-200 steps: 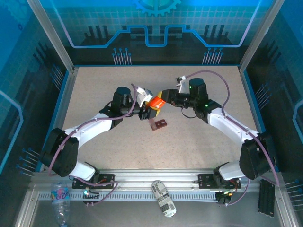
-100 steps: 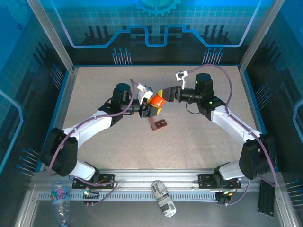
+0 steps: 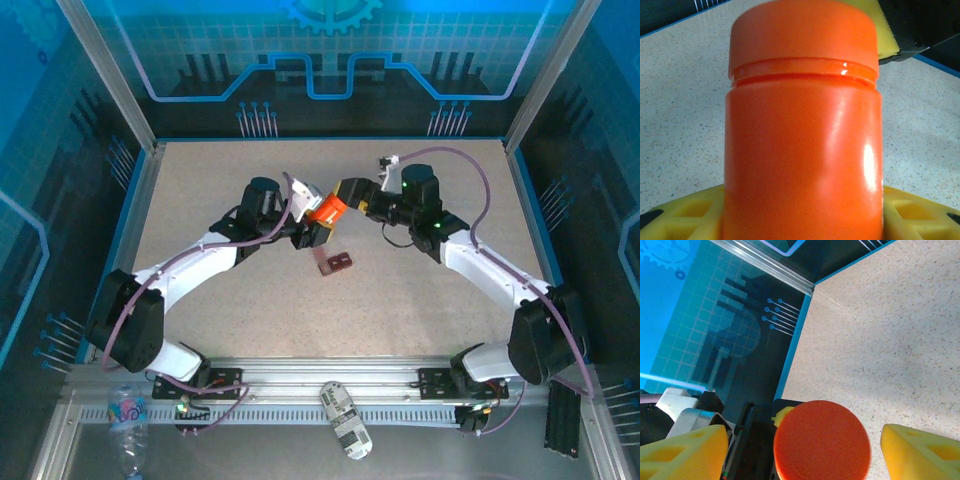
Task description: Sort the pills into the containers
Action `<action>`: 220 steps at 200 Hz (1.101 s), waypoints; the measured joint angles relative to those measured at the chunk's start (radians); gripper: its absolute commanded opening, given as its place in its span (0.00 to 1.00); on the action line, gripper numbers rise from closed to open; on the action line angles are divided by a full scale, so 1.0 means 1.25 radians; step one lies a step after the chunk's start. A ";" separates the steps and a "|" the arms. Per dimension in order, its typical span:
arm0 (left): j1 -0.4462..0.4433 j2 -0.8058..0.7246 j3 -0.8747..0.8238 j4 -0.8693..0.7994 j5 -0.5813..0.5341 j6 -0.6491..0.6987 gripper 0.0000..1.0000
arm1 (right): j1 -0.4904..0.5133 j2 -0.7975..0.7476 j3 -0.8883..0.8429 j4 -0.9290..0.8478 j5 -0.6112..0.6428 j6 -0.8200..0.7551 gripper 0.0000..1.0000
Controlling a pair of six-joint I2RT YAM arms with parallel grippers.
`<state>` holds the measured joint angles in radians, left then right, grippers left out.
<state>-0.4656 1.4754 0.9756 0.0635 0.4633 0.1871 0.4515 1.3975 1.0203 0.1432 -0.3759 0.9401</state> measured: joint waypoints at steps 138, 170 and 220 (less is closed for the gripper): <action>-0.007 0.015 0.004 -0.059 -0.015 0.002 0.00 | 0.015 0.056 -0.047 0.079 0.016 0.034 0.67; -0.007 0.017 0.011 -0.058 -0.015 0.002 0.00 | 0.016 0.055 -0.069 0.079 0.002 0.042 0.66; -0.009 0.020 0.013 -0.053 -0.015 -0.003 0.00 | 0.016 0.052 -0.069 0.088 -0.005 0.048 0.46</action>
<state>-0.4763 1.5009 0.9924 -0.0029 0.4446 0.1829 0.4713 1.4624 0.9344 0.2535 -0.3817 1.0004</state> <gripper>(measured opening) 0.549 0.530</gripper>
